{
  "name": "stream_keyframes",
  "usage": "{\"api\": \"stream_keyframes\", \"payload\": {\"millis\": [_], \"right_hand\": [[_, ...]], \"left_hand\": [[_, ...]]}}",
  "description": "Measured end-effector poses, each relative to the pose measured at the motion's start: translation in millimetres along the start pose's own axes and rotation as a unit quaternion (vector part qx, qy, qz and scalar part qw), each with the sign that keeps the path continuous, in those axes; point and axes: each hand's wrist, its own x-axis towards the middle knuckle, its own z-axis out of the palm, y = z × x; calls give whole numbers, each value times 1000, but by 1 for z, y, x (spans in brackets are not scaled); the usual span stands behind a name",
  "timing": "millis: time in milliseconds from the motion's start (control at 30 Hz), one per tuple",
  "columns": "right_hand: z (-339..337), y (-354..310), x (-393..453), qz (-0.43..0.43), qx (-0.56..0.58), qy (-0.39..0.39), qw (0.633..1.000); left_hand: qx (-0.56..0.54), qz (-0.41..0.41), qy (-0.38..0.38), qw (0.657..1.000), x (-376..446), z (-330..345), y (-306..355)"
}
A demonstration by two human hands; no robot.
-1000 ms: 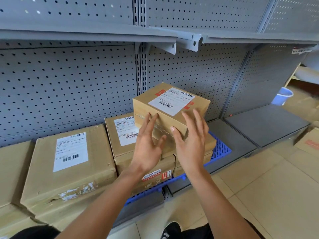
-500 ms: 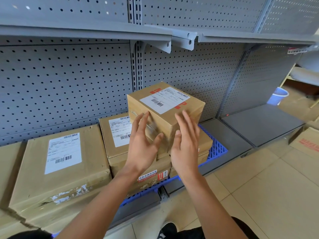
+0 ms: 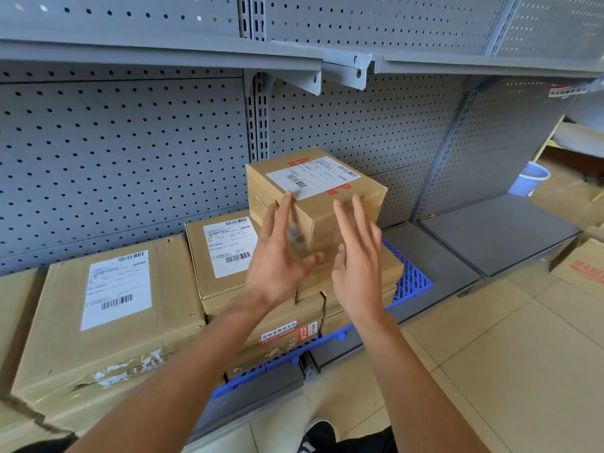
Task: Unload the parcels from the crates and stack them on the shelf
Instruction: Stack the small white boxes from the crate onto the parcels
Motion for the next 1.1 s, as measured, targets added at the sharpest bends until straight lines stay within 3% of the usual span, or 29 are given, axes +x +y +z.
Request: {"api": "stream_keyframes", "payload": {"millis": [267,1100], "right_hand": [[6,30,9,86,-8,-9,996],[19,50,12,86,58,-39,994]], "left_hand": [[-58,17,-31,998,17,-12,-19],[-77,28,-15,996,21,8,-29]]}}
